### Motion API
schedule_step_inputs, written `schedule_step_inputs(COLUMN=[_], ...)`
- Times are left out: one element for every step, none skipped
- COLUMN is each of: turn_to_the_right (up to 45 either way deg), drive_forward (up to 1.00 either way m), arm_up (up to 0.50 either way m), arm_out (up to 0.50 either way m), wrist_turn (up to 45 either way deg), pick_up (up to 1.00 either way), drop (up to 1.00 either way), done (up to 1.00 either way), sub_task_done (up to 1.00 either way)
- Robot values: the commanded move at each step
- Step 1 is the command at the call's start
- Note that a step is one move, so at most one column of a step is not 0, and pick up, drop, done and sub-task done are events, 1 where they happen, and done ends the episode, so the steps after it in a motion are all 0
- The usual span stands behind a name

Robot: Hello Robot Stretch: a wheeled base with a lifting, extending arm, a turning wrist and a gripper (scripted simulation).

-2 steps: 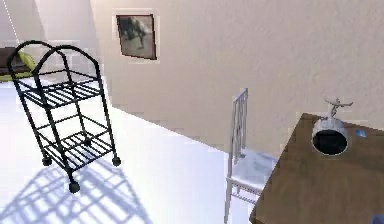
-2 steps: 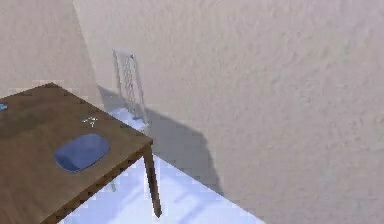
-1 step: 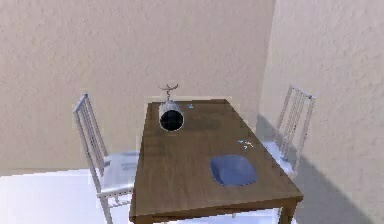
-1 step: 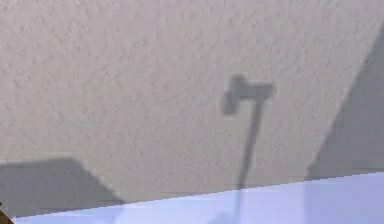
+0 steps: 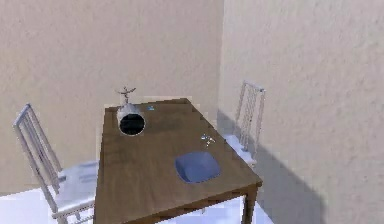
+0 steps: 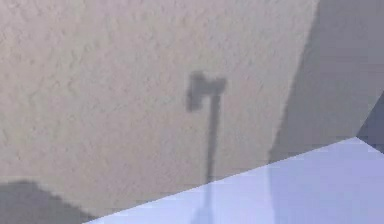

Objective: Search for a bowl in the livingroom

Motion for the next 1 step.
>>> schedule_step_inputs(turn_to_the_right=[0.0], drive_forward=[0.0], arm_up=[0.0], arm_out=[0.0], wrist_turn=[0.0], pick_up=[0.0], drop=[0.0], done=[1.0], sub_task_done=[0.0])
